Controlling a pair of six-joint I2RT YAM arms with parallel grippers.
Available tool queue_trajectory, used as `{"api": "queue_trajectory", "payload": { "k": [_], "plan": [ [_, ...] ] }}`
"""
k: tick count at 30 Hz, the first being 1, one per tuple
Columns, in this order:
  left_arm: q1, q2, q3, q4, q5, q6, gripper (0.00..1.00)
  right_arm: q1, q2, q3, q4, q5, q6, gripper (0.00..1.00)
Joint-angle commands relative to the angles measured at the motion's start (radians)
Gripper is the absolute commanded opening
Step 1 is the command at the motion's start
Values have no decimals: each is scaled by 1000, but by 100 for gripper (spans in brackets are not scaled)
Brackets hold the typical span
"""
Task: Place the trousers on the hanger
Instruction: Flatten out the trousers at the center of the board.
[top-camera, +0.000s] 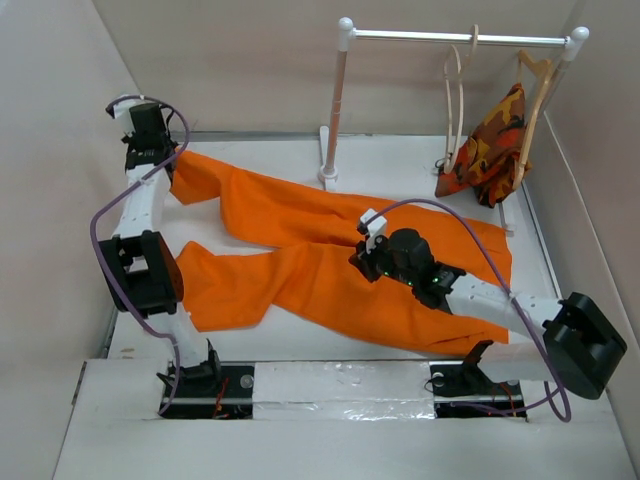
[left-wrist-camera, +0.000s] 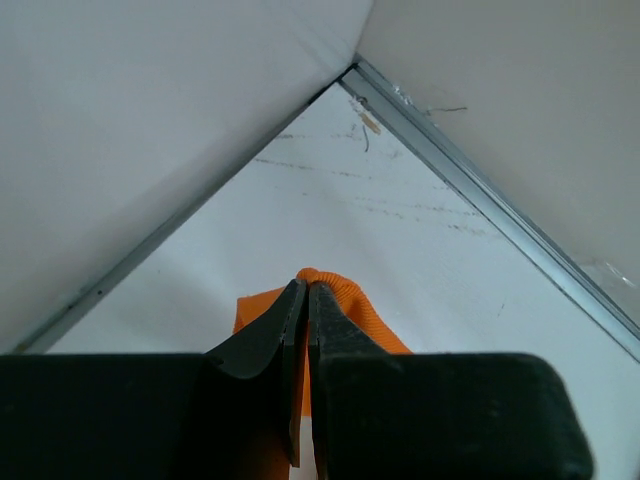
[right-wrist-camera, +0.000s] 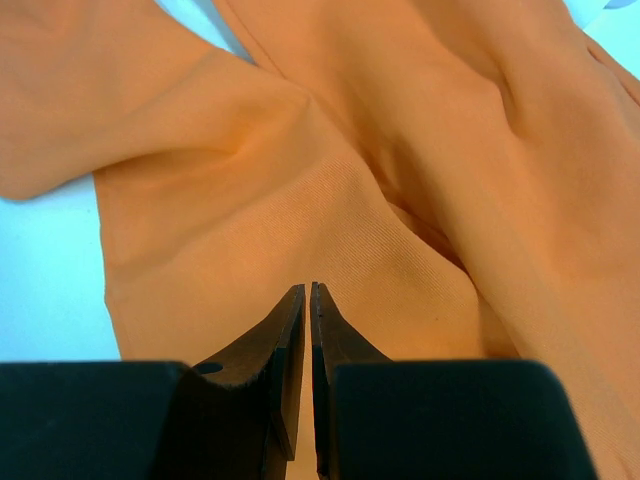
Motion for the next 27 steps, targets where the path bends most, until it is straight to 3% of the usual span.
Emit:
{"api": "queue_trajectory", "payload": {
  "k": [1, 5, 7, 20, 27],
  "plan": [
    [10, 15, 131, 95, 22, 92, 0, 13, 31, 20, 39, 39, -8, 12],
    [10, 199, 466, -82, 5, 118, 0, 13, 57, 34, 30, 53, -8, 12],
    [10, 230, 510, -116, -30, 130, 0, 13, 62, 39, 24, 71, -8, 12],
    [-33, -131, 47, 93, -225, 174, 0, 13, 13, 20, 29, 70, -7, 12],
    [-33, -21, 160, -12, -288, 194, 0, 4, -82, -16, 30, 82, 7, 12]
  ]
}}
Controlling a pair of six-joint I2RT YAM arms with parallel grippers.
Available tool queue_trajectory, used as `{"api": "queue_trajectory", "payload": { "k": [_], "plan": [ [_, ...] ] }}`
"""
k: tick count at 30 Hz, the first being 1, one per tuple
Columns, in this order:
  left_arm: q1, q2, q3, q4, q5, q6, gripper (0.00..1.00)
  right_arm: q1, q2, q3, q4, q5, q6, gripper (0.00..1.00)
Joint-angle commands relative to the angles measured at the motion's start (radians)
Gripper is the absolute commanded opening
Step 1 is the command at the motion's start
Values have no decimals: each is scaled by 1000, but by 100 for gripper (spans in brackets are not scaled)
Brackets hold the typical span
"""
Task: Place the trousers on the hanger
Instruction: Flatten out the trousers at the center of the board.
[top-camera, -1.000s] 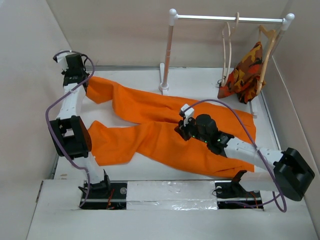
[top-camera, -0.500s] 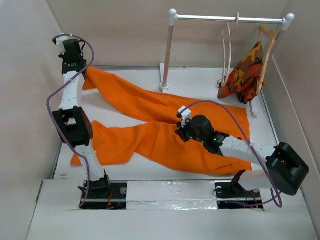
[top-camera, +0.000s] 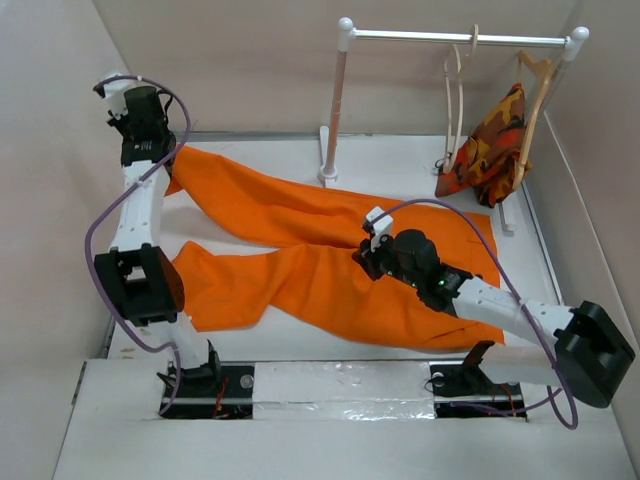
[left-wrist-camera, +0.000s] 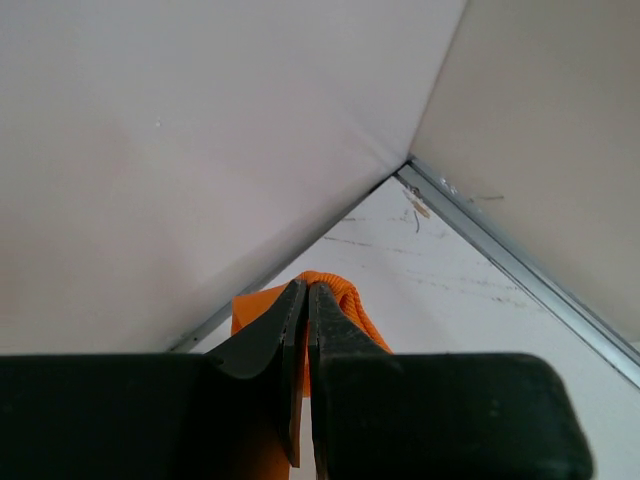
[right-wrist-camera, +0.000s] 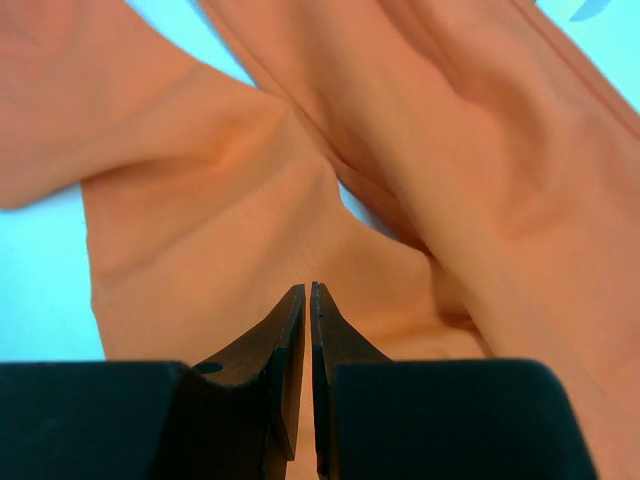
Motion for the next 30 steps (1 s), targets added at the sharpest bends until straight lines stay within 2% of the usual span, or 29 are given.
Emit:
{"api": "queue_trajectory", "payload": {
  "k": [1, 5, 9, 13, 15, 17, 19, 22, 24, 27, 28, 30],
  "plan": [
    [7, 76, 108, -39, -84, 34, 0, -1, -52, -13, 39, 51, 6, 12],
    [7, 270, 335, -137, -107, 60, 0, -1, -72, -20, 39, 57, 6, 12],
    [-2, 392, 432, -127, -144, 121, 0, -11, -67, -16, 35, 77, 3, 12],
    [-11, 506, 530, -118, -160, 134, 17, -11, -56, -16, 35, 89, 3, 12],
    [-22, 553, 576, -121, -158, 132, 25, -11, -47, -16, 33, 103, 3, 7],
    [-31, 567, 612, -127, -135, 114, 38, -11, -35, -15, 32, 122, 1, 0],
    [-31, 555, 623, -127, -63, 82, 44, -11, -35, -15, 32, 128, 1, 0],
    [-60, 483, 584, -89, 39, 13, 44, -11, -53, -27, 59, 138, 11, 0],
    [-100, 396, 499, -49, 84, -19, 43, -11, -88, -50, 71, 178, 24, 0],
    [-212, 271, 335, 58, 184, -84, 34, -20, -139, -85, 96, 259, 61, 0],
    [-246, 244, 296, 101, 214, -113, 28, -33, -154, -90, 72, 279, 92, 0],
    [-353, 144, 119, 163, 253, -203, 20, -67, -214, -111, 49, 330, 124, 0]
  ]
}}
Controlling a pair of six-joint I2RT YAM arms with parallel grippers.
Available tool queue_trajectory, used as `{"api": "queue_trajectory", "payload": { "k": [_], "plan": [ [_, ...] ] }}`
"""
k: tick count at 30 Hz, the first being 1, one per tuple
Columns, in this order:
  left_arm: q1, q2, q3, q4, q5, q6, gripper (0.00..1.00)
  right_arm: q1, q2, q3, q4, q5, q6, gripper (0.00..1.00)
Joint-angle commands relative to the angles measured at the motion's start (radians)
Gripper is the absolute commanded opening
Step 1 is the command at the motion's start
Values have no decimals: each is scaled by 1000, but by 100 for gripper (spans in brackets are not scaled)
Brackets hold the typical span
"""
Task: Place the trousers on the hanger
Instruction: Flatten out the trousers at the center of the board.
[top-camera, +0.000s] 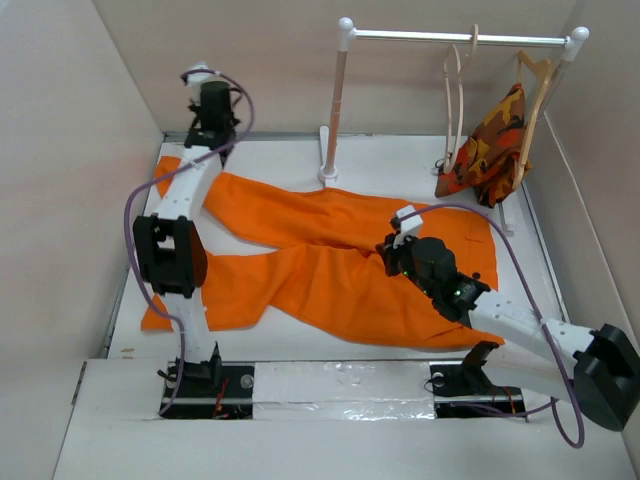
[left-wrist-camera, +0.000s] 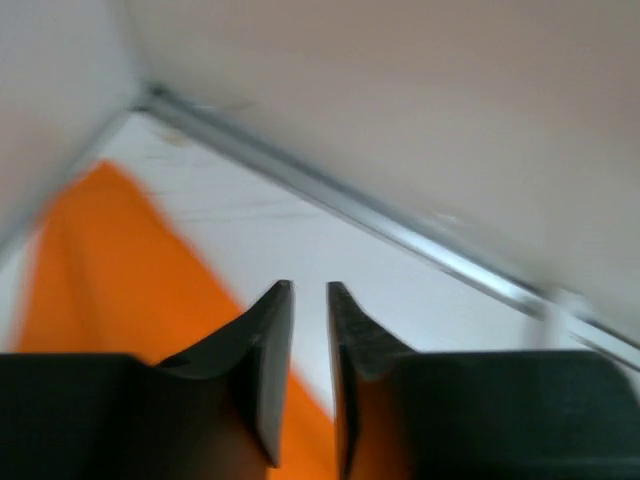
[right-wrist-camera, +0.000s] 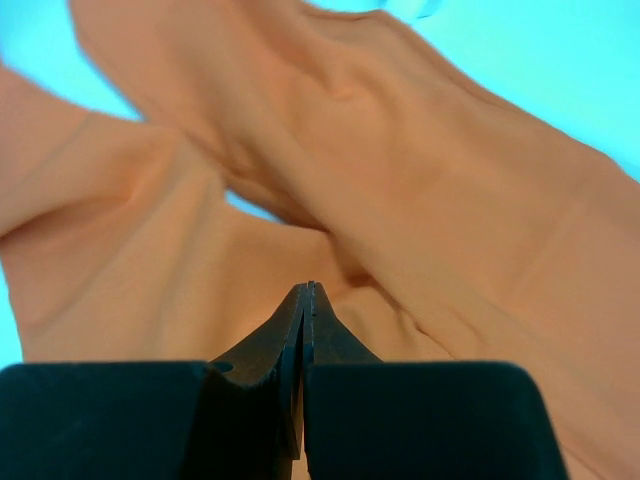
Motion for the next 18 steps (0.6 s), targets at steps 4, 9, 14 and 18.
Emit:
{"api": "queue_trajectory", "payload": {
  "k": [4, 9, 14, 18],
  "plan": [
    [-327, -349, -555, 528, 242, -205, 1, -132, -199, -72, -63, 160, 165, 0],
    [-512, -475, -890, 633, 172, -208, 0, -309, -339, -153, -166, 222, 254, 0],
    [-709, -539, -1036, 695, 94, -168, 1, -626, -304, -202, -137, 64, 257, 0],
    [-826, -606, -1073, 675, 8, -99, 3, -840, -136, -169, -88, -89, 236, 0]
  ]
}}
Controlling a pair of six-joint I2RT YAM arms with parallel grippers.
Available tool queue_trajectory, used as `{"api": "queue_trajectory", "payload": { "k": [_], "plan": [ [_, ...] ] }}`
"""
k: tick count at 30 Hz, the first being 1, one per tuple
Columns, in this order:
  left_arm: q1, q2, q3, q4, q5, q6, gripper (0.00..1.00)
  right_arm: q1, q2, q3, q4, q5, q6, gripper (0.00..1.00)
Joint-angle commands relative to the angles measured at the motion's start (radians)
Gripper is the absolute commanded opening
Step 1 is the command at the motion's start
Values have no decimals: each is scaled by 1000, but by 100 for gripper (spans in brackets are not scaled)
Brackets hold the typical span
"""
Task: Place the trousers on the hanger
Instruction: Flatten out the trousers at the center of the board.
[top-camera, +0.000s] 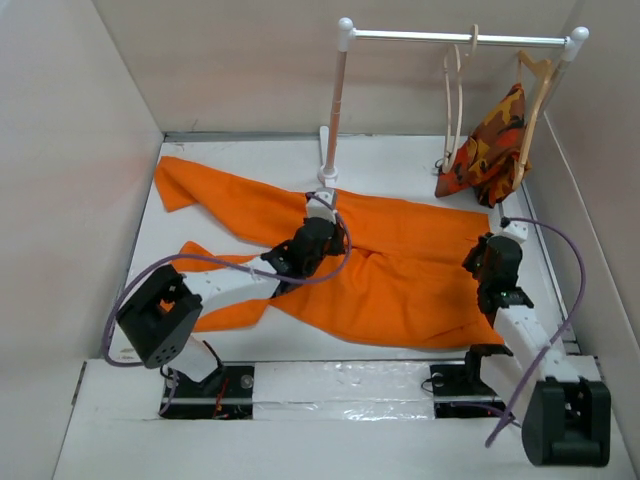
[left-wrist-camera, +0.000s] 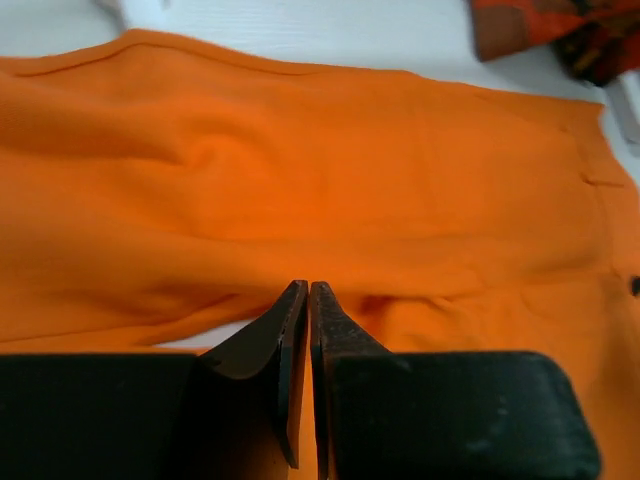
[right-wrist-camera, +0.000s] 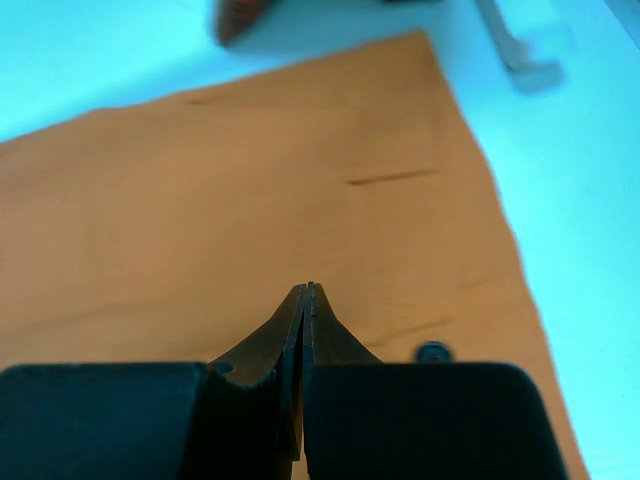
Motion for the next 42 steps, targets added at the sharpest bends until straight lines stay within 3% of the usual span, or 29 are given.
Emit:
{"api": "queue_trajectory", "payload": {
  "k": [1, 2, 3, 4, 5, 8, 14, 25, 28, 33, 34, 39, 42],
  "plan": [
    [-79, -142, -21, 121, -97, 63, 5, -126, 123, 38, 66, -131, 9, 0],
    [-92, -191, -36, 127, -100, 77, 6, -152, 158, 44, 82, -128, 26, 0],
    [-117, -220, -64, 127, -108, 92, 8, -223, 227, 67, 91, -157, 34, 8],
    [-126, -246, -75, 116, -143, 126, 12, -251, 264, 76, 150, -190, 42, 19],
    [-126, -300, -84, 106, -151, 140, 15, -272, 304, 87, 192, -224, 42, 44],
    [-160, -399, -119, 75, -212, 189, 18, -355, 458, 228, 117, -286, 42, 71],
    [-201, -469, -228, 181, -220, 232, 25, -490, 625, 323, 145, -529, 25, 76],
    [-183, -349, -171, 113, -208, 201, 25, -539, 831, 355, 270, -747, 62, 72],
    [-174, -352, -176, 118, -206, 198, 25, -539, 849, 326, 350, -780, 89, 59],
    [-174, -351, -179, 118, -208, 195, 25, -559, 867, 275, 470, -867, 158, 8],
    [-174, -351, -179, 118, -208, 195, 25, -559, 863, 268, 508, -866, 169, 3],
    [-174, -354, -187, 129, -208, 194, 24, -559, 733, 205, 544, -684, 218, 0],
    [-165, -354, -185, 121, -222, 194, 24, -570, 624, 234, 401, -521, 162, 0]
  ]
}}
